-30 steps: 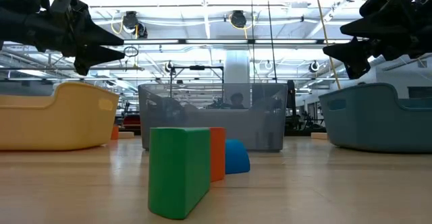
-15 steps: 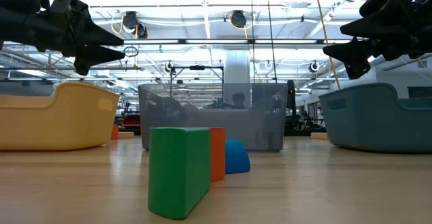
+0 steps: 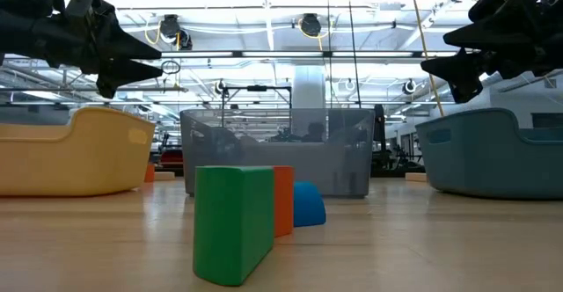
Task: Sort & place blocks by color
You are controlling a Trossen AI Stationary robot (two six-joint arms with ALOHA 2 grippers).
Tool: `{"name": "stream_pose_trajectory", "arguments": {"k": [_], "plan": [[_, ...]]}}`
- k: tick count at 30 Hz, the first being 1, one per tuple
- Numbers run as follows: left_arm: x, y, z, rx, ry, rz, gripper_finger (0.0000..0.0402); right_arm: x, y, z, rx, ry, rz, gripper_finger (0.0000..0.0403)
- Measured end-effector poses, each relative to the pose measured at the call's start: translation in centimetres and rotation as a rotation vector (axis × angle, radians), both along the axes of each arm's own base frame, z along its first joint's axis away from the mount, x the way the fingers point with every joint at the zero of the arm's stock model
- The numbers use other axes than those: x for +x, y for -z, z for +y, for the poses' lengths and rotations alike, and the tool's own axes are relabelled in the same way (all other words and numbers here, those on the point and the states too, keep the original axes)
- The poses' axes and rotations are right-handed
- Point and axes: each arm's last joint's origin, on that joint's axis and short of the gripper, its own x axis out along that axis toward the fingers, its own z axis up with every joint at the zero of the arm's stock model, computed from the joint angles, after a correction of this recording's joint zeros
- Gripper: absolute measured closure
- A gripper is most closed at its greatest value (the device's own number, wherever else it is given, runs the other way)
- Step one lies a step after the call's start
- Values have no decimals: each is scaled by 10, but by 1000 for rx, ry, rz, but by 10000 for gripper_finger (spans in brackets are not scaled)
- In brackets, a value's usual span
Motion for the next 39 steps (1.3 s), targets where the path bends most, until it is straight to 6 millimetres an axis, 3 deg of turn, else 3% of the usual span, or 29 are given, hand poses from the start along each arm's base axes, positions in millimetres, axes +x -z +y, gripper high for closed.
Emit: {"name": "stream_pose_trajectory", "arguments": {"k": [21, 26, 39], "plan": [[0, 0, 0, 0, 0, 0, 202, 0, 0, 0, -1, 0, -1, 176], [0, 0, 0, 0, 0, 0, 202, 0, -4, -1, -93, 26, -46, 176], [0, 0, 0, 0, 0, 0, 202, 0, -9, -1, -118, 31, -99, 176]]}}
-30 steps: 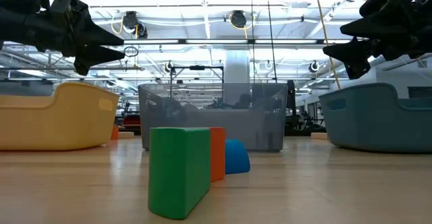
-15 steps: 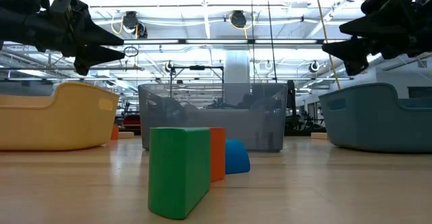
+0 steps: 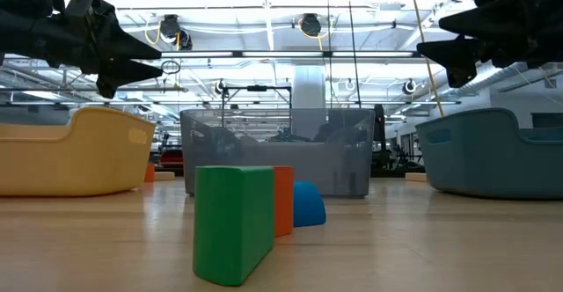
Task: Sort & place blocks by color
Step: Put the right small rectangular wooden block into the white bin
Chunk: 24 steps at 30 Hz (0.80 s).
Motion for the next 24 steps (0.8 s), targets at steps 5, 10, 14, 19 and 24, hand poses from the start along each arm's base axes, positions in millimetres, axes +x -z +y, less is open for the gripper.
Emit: {"name": "stream_pose_trajectory", "arguments": {"k": [5, 10, 14, 19, 24], "plan": [[0, 0, 0, 0, -1, 0, 202, 0, 0, 0, -28, 1, -2, 176], [0, 0, 0, 0, 0, 0, 202, 0, -2, 0, -31, 1, -26, 176], [0, 0, 0, 0, 0, 0, 202, 0, -3, 0, -22, -1, -30, 176], [0, 0, 0, 0, 0, 1, 202, 0, -5, 0, -61, 3, -53, 176], [0, 0, 0, 0, 0, 0, 202, -2, -17, -1, -63, 15, -181, 177]]}}
